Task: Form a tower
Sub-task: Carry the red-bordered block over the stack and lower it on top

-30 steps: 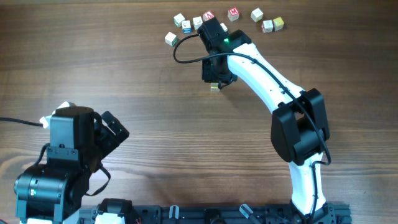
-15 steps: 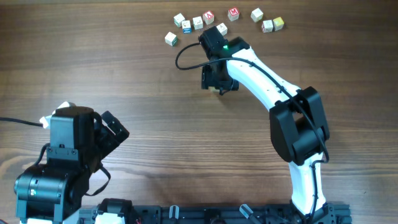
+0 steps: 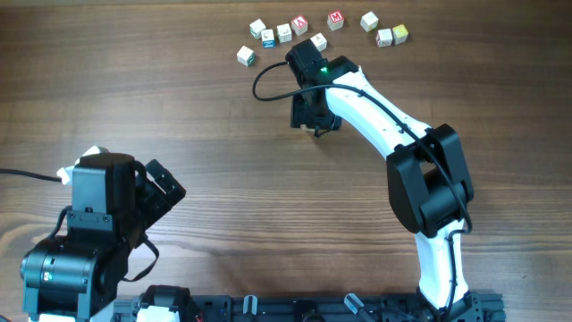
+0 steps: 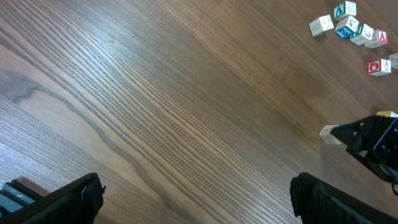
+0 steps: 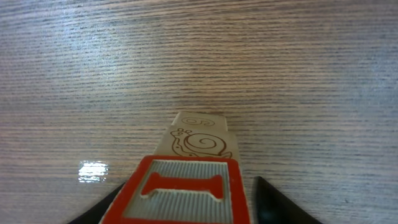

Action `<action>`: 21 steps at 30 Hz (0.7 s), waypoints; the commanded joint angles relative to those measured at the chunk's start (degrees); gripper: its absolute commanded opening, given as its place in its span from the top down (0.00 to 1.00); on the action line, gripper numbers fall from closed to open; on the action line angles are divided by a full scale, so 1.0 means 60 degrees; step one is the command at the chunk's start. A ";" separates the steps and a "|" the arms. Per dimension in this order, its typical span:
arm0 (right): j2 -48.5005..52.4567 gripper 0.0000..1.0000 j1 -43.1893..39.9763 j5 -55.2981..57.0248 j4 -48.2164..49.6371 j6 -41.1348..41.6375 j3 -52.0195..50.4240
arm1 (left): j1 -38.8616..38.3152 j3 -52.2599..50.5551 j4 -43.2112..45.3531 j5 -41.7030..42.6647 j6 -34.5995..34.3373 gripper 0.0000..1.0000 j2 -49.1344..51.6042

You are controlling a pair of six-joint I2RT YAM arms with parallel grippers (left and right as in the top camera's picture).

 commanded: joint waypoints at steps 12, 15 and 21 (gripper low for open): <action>0.0718 0.26 0.0062 0.0153 0.0335 0.0011 -0.0186 | 0.0062 -0.0044 0.0022 0.0018 -0.0120 0.00 0.0000; 0.0947 0.39 0.0062 0.0149 0.0328 0.0011 -0.0186 | 0.0062 -0.0044 0.0022 0.0018 -0.0120 0.00 0.0000; 0.0943 0.57 0.0080 0.0084 0.0299 0.0015 -0.0186 | 0.0062 -0.0044 0.0022 0.0018 -0.0120 0.00 0.0000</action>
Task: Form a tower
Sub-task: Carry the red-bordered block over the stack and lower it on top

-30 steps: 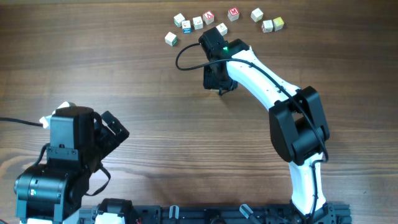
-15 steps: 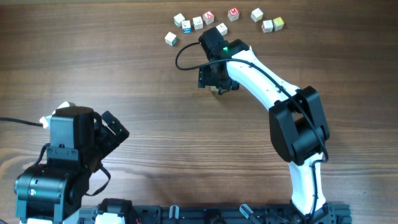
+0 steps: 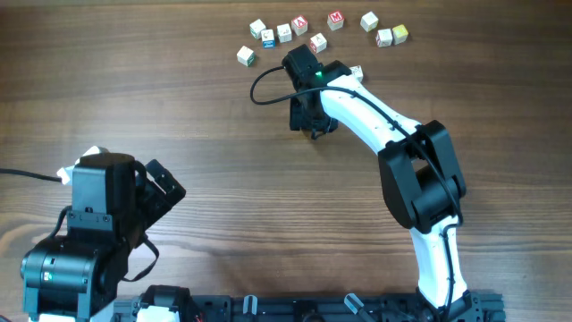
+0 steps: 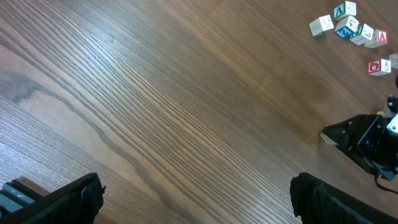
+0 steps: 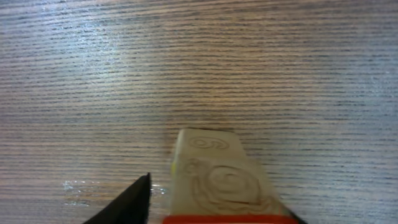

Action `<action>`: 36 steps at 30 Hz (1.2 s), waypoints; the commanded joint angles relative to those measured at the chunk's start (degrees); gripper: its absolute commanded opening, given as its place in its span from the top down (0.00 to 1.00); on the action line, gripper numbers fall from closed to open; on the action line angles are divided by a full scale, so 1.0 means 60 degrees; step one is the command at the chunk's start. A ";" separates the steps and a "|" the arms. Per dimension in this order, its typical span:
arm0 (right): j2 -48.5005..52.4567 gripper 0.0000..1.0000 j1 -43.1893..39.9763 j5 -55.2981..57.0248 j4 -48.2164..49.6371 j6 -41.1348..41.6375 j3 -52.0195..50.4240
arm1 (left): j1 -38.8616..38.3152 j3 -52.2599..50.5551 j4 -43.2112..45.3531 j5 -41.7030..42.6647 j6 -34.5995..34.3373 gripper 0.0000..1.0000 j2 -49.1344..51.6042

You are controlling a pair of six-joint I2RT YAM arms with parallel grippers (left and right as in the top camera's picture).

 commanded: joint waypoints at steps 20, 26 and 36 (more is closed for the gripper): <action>0.0481 0.77 0.0011 0.0106 -0.0386 -0.0051 0.0087 | 0.0062 -0.0044 0.0018 0.0018 -0.0124 0.00 0.0000; 0.0481 0.79 0.0022 -0.0036 -0.0204 -0.0525 0.0127 | 0.0062 -0.0044 0.0018 0.0018 -0.0124 0.00 0.0000; 0.0481 0.71 0.0022 -0.0823 0.0095 -0.0259 0.0127 | 0.0058 -0.0044 0.0022 0.0018 -0.0124 0.00 0.0000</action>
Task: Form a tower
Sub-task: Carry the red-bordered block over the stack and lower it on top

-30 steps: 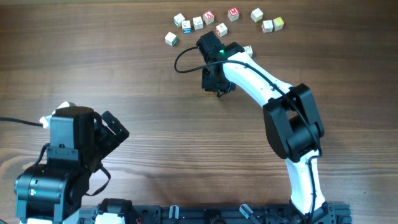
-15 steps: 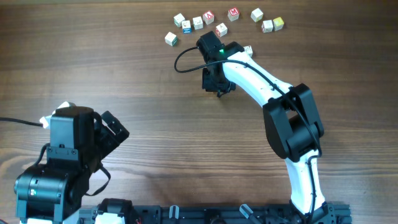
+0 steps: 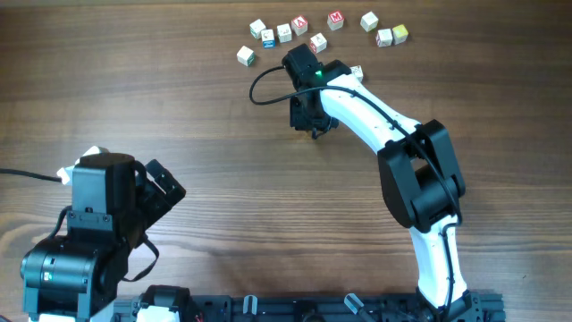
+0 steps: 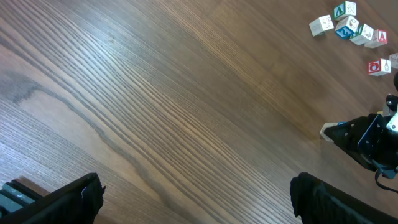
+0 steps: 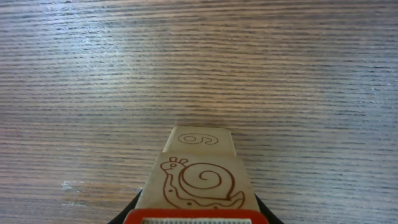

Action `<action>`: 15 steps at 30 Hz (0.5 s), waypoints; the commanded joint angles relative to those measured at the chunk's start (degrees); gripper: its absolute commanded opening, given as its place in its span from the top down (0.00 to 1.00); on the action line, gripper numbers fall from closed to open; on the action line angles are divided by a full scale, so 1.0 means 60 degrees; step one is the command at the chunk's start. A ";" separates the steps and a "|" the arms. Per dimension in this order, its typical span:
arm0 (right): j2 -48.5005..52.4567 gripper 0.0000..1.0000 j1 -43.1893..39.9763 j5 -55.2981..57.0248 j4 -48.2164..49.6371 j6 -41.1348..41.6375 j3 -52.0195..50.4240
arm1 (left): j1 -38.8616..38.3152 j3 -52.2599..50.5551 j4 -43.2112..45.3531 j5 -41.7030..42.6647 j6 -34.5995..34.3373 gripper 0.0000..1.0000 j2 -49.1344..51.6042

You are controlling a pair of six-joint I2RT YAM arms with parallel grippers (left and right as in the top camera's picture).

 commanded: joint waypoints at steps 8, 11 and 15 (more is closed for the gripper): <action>0.0426 0.75 0.0025 -0.0954 -0.0229 -0.0149 0.0036 | 0.0058 -0.0044 0.0018 0.0018 -0.0120 0.00 0.0000; 0.0426 0.74 0.0025 -0.0641 -0.0266 -0.0131 0.0036 | 0.0062 -0.0044 0.0018 0.0018 -0.0120 0.00 0.0000; 0.0426 0.57 0.0025 -0.0532 -0.0251 -0.0138 0.0036 | 0.0062 -0.0044 0.0018 0.0018 -0.0120 0.00 0.0000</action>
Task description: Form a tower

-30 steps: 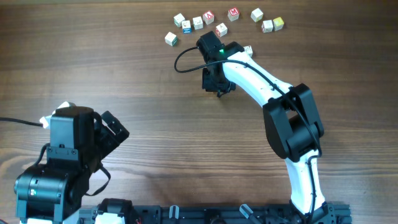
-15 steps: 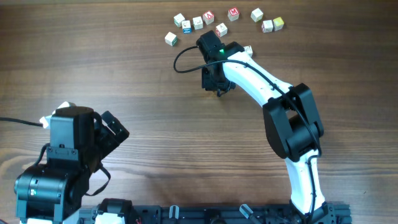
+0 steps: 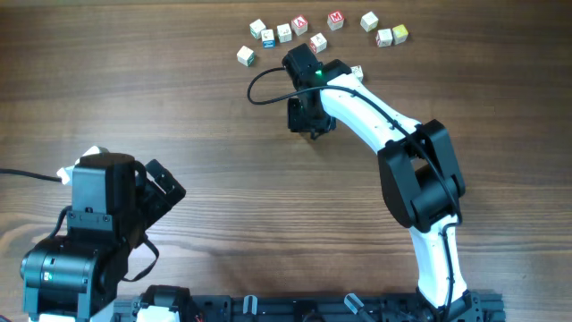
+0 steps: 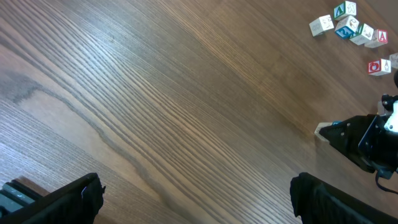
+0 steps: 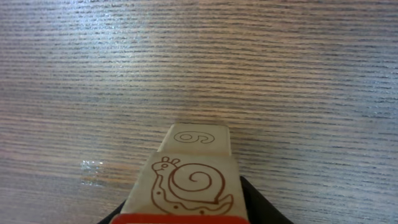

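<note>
My right gripper (image 3: 307, 116) is shut on a pale wooden block (image 5: 193, 183) with a brown snail drawn on it. A red-framed face shows at the block's near edge and a face marked 6 at its far end. The block hangs low over the bare wood, and I cannot tell whether it touches. From the left wrist view the same block (image 4: 322, 130) shows as a pale tip ahead of the black right gripper (image 4: 360, 140). My left gripper (image 4: 196, 199) is open over bare table near the front left, its fingers (image 4: 56, 199) wide apart.
Several loose letter blocks (image 3: 300, 24) lie scattered along the far edge, from a white one (image 3: 246, 55) at the left to a yellow-sided one (image 3: 399, 33) at the right. One more block (image 3: 356, 72) lies beside the right forearm. The left arm's base (image 3: 89, 224) fills the front left.
My right gripper has shifted slightly to the left with the snail block still in it. The left arm has not moved.
My right gripper held the snail block low over the table below the loose blocks, its red face towards the camera. It then stood a little farther back, uncovering a block beside the forearm. It has kept the block, edging left.
</note>
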Action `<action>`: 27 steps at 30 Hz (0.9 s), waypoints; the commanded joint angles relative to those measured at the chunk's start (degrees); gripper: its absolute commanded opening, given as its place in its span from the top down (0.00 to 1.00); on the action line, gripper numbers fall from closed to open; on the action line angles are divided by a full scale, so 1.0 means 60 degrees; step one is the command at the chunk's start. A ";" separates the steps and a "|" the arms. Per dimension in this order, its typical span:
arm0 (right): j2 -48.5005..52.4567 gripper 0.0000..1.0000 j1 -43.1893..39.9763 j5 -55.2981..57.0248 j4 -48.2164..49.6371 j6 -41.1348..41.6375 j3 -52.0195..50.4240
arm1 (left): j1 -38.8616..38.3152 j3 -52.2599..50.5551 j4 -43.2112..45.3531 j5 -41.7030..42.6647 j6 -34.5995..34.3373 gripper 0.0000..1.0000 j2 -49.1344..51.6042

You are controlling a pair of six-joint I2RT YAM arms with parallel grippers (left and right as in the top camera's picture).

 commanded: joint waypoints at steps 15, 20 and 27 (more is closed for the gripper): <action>-0.0882 0.12 0.0033 0.0138 -0.0718 -0.0284 0.0637 | 0.0062 -0.0044 0.0022 0.0018 -0.0120 0.00 0.0000; -0.1887 0.02 0.0033 0.0364 -0.0678 -0.0834 0.0732 | 0.0062 -0.0044 0.0018 0.0018 -0.0120 0.00 0.0000; -0.1326 0.06 0.0364 0.0823 -0.0758 0.1049 0.0710 | 0.0062 -0.0044 0.0022 0.0018 -0.0120 0.00 0.0000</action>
